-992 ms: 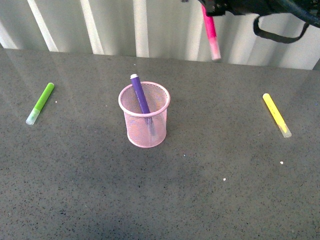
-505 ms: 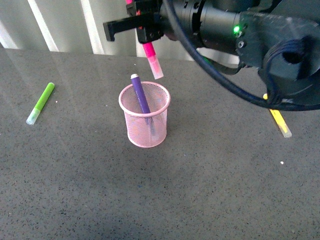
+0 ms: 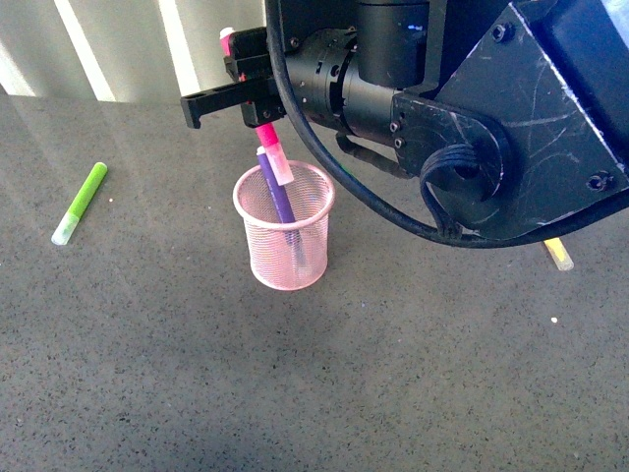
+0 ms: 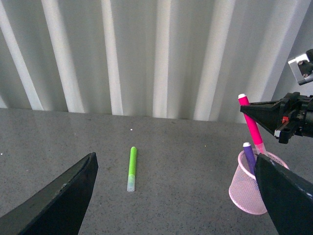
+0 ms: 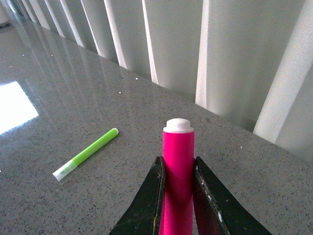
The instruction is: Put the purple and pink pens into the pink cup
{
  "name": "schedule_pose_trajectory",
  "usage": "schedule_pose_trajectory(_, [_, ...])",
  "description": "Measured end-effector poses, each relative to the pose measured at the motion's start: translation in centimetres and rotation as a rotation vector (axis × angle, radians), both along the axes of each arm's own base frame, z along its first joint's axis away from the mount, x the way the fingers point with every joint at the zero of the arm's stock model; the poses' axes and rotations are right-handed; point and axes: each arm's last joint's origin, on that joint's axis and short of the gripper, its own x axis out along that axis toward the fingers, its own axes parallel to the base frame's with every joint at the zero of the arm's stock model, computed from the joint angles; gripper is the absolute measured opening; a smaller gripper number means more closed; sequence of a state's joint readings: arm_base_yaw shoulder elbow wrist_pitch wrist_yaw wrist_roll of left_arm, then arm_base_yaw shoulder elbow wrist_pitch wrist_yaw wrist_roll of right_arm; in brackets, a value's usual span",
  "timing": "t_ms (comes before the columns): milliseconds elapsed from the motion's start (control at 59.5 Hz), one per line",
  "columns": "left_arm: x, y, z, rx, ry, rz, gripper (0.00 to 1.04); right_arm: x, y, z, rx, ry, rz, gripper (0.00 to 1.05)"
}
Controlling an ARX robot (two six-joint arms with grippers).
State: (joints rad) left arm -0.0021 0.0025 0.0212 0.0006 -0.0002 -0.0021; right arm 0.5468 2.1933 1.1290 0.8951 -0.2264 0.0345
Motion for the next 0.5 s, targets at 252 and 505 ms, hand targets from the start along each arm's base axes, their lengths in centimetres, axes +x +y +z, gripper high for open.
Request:
schedule_pose_trajectory(252, [0.0,0.0,0.0,0.000,0.000,0.000,0.98,-0.1,0.2,-1.1,-0.020,0.053,-0.011,0.12])
schedule_pose_trajectory(505, [0.0,0.0,0.0,0.000,0.000,0.000,0.98,-0.2,0.2,-1.7,-0.026,0.125,-0.011,0.47])
